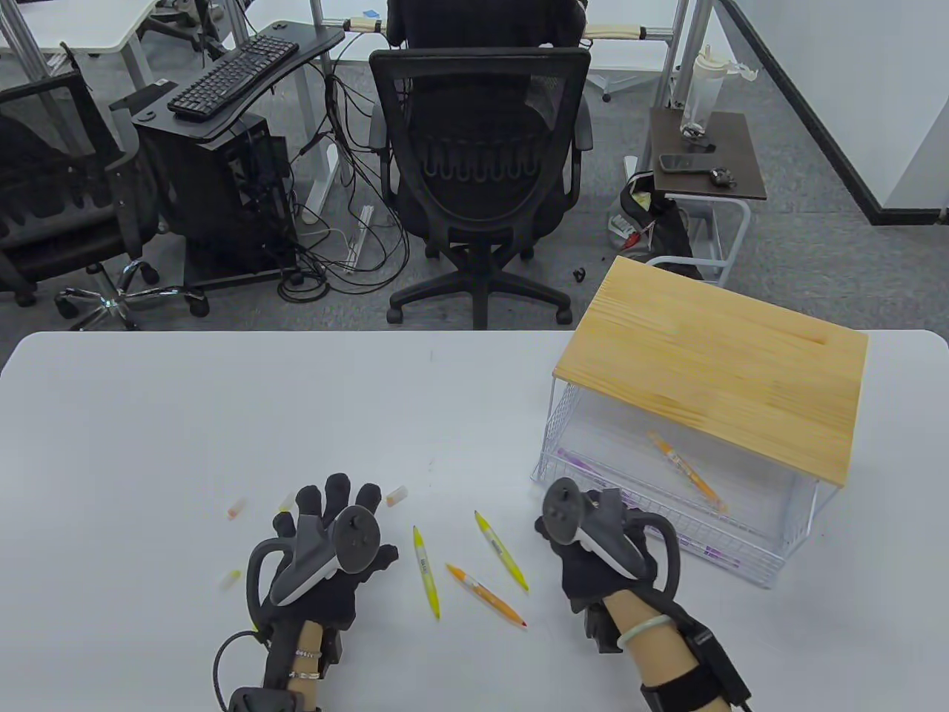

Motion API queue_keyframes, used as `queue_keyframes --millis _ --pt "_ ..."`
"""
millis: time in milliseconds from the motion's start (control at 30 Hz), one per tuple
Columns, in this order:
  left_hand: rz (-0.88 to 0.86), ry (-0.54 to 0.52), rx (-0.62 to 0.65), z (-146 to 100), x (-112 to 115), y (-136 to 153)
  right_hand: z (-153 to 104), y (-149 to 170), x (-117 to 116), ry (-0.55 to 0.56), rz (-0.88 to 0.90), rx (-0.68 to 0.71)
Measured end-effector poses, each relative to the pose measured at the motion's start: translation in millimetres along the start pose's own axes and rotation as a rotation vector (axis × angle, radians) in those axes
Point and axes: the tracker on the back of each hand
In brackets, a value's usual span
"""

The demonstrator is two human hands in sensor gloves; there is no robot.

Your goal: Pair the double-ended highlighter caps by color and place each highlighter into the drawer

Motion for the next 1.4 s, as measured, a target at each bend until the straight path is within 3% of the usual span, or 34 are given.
queue_keyframes --millis 67,267,400,900,1200,1400 --pt "-0.012 -0.028 0.009 -4 -6 0 14 -15 -13 -0.084 -0.048 -0.011" --pt "-0.055 -0.085 -0.018 -15 -18 15 35 -39 -33 -0.177 -0.033 -0.011" --pt "-0.107 -0.099 -0.021 -17 -20 23 37 -50 -38 -0.147 -0.117 -0.018" --pt "-0.098 -0.119 -0.016 -22 -26 18 35 -59 -43 -0.151 -0.122 -0.054" --pt "-0.227 -0.218 -0.054 -48 -44 55 35 -36 -35 -0.161 0.070 -0.033" --pt "-0.335 -0.312 -0.115 -71 -51 91 20 -7 -24 -0.058 0.343 0.031"
Point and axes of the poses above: the tracker on the back of each hand, its own y axis roughly to the little-finger side, its own z axis roughly from the wrist to the fingertips, x = y × z, and after that the axes turned 6 degrees about x, right-handed
